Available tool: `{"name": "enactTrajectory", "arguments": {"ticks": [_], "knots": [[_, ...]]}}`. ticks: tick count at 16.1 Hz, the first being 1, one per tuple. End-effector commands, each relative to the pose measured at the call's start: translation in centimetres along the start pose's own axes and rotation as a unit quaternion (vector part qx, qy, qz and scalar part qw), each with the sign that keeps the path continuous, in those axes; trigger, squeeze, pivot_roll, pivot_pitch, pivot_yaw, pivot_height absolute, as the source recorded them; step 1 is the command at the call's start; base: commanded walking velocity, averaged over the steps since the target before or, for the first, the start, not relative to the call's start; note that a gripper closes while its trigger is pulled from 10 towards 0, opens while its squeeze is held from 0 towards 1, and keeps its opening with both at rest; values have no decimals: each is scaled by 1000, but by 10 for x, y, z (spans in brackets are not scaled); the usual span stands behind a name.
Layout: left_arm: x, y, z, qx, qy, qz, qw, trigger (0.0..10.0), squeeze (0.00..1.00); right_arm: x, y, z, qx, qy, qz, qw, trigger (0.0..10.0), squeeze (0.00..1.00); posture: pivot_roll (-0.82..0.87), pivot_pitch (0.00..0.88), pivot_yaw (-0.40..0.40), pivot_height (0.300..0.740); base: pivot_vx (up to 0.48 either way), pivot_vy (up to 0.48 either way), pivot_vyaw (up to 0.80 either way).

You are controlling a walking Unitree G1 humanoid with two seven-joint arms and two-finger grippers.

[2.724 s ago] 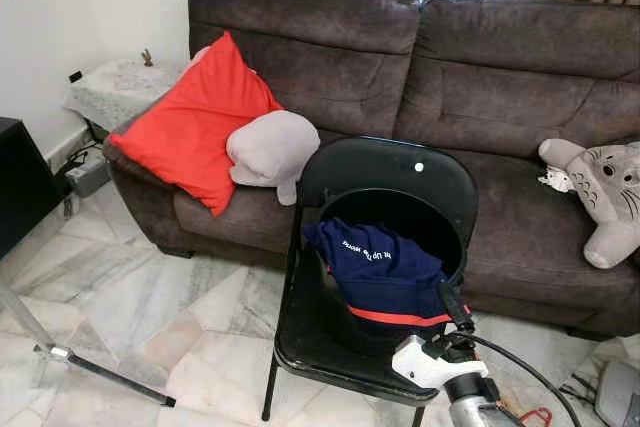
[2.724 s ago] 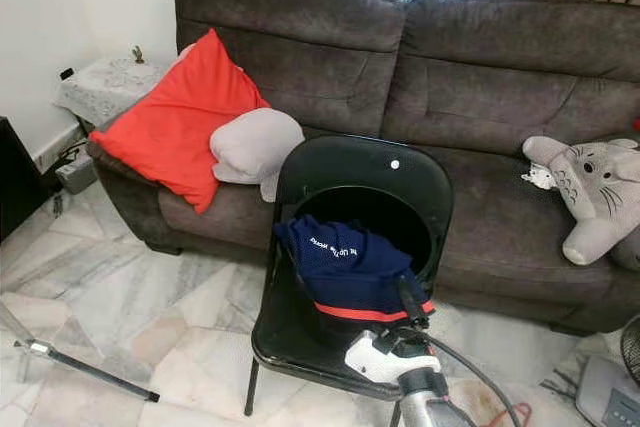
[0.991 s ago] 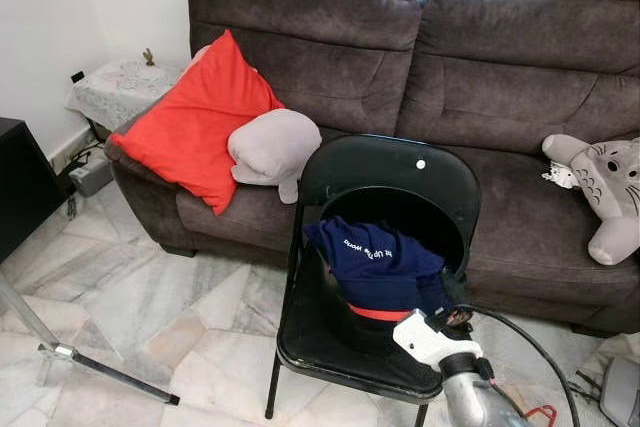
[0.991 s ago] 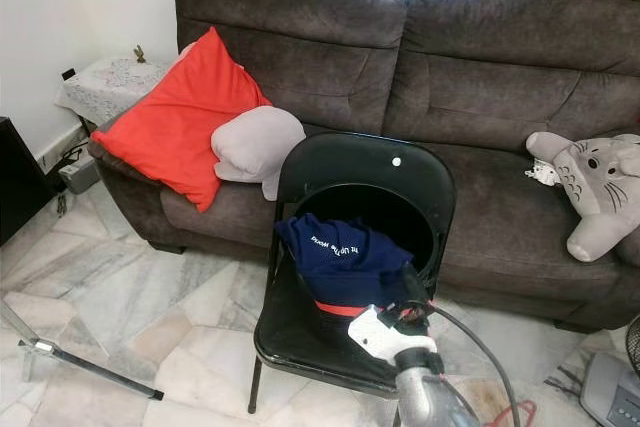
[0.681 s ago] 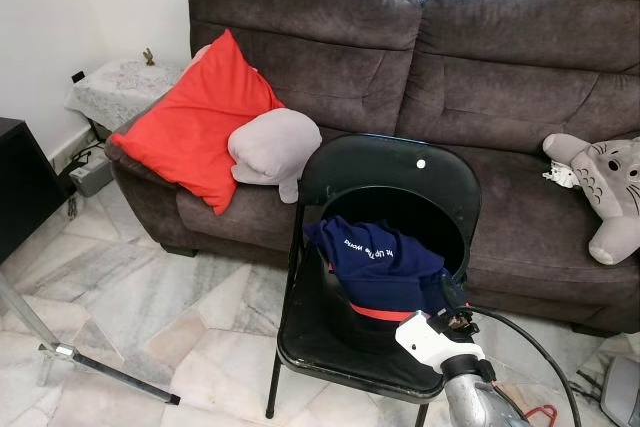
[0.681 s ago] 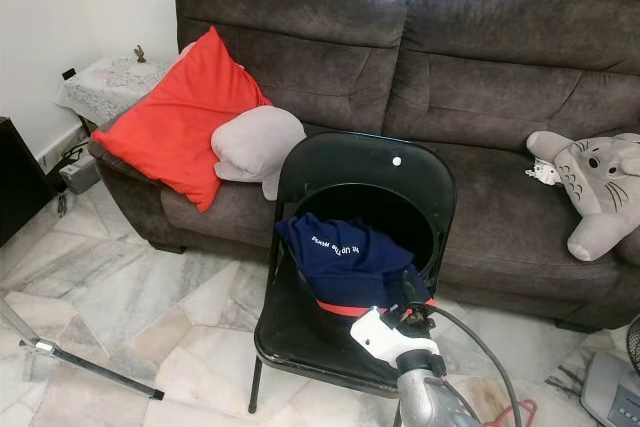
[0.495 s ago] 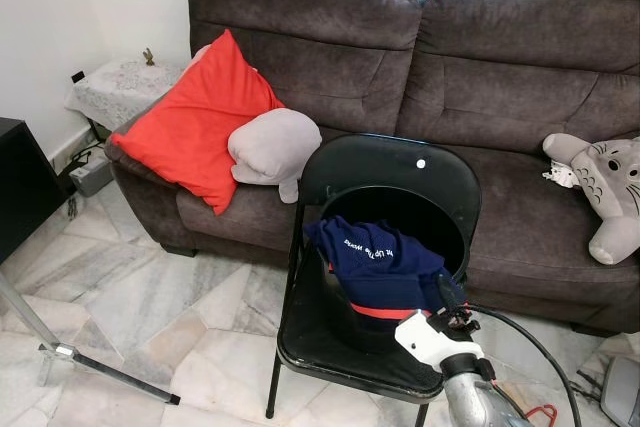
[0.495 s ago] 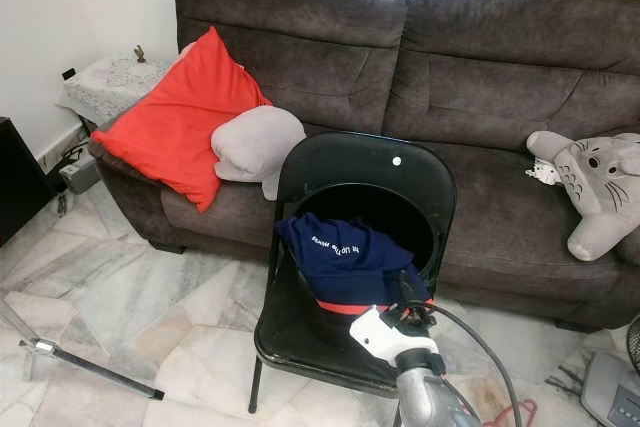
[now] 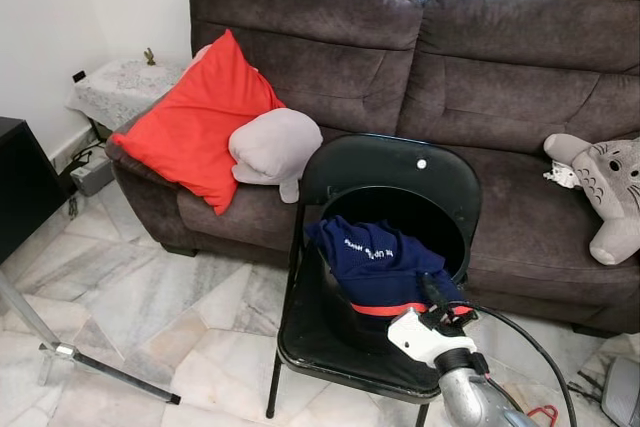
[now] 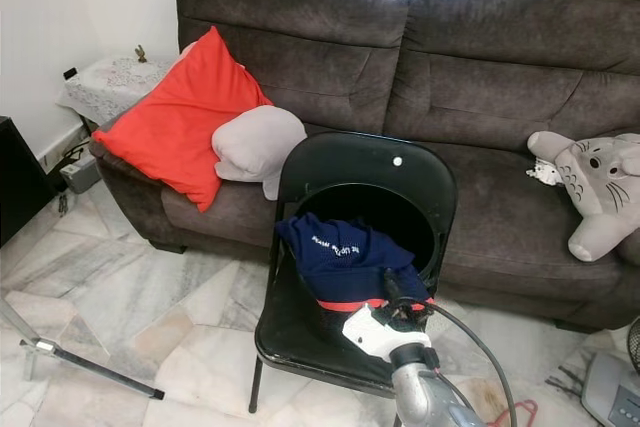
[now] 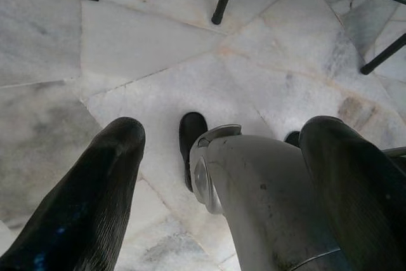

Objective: Hang hanger

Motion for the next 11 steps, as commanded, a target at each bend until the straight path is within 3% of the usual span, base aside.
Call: {"name": "enactTrajectory", "arguments": {"ticks": [1, 8, 10, 11], "knots": [[1, -4, -1, 6, 2, 0, 1000, 10000, 0, -1, 0, 2, 0, 4, -3, 1000, 0, 0, 50, 27, -9, 740, 0, 0, 0], [1, -6, -1, 7, 2, 0, 1000, 10000, 0, -2, -1, 3, 2, 4, 0, 1000, 0, 0, 51, 29, -8, 740, 0, 0, 0], [1, -6, -1, 7, 3, 1, 1000, 10000, 0, -6, -1, 4, 6, -8, 16, 1000, 0, 0, 51, 29, -8, 740, 0, 0, 0], [1, -6, -1, 7, 3, 1, 1000, 10000, 0, -15, -2, 7, 17, -32, 45, 998, 0, 0, 50, 30, -8, 740, 0, 0, 0]]}}
Point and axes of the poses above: a point about 5 cm out from each wrist's last joint towards the gripper, its own z axis pointing out of the wrist towards the gripper, its own y axis along the axis of the wrist's last joint, x = y × z, the point moved 5 cm from there along z, pointing out of the wrist towards the gripper, and after that the axes turned 3 degrees about z, right-handed, at the moved point
